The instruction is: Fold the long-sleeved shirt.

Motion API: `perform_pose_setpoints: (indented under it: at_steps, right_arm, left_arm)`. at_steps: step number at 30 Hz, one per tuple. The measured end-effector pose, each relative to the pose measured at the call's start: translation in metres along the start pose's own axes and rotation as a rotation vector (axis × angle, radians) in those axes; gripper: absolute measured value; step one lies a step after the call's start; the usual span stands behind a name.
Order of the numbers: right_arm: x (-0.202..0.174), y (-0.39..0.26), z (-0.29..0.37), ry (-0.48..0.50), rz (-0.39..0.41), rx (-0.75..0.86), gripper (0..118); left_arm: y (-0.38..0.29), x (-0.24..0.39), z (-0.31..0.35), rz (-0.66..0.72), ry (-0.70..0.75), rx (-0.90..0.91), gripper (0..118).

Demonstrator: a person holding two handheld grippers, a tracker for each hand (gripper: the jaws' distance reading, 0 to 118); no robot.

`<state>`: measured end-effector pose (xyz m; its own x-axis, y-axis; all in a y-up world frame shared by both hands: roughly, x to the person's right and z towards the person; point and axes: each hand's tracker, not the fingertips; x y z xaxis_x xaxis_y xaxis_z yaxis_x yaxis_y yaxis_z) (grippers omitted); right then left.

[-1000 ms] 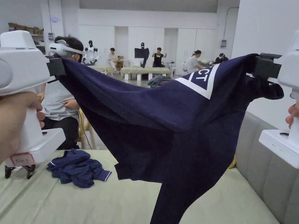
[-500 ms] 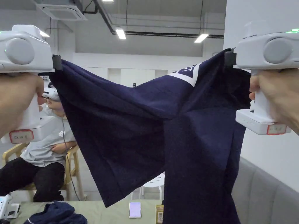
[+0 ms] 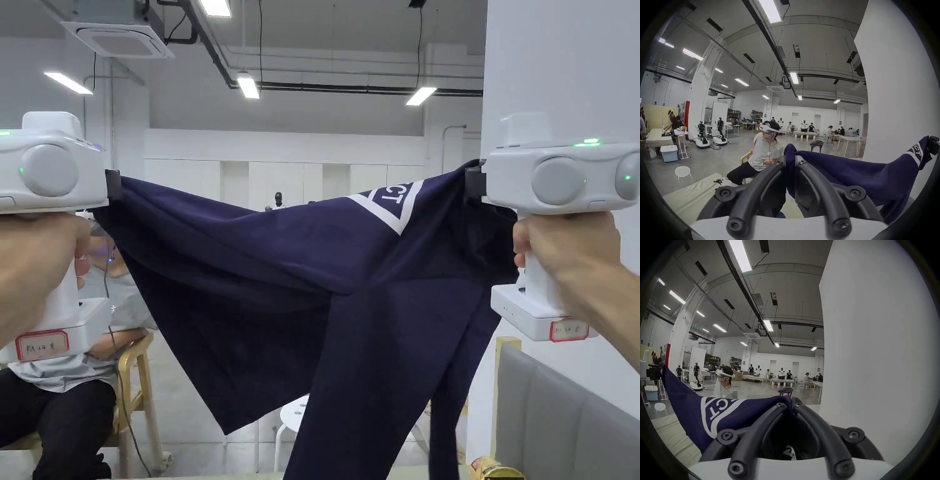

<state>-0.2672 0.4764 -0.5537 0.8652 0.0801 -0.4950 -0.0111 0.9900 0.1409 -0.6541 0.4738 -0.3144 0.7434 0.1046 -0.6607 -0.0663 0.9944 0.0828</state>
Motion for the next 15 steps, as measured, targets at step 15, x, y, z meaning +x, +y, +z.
perform_pose_setpoints:
  at_steps: [15]
  right_arm:
    - [-0.005, -0.165, 0.024, 0.042, -0.047, -0.205, 2]
  left_arm:
    - [-0.140, -0.018, 0.033, -0.059, -0.072, -0.184, 12]
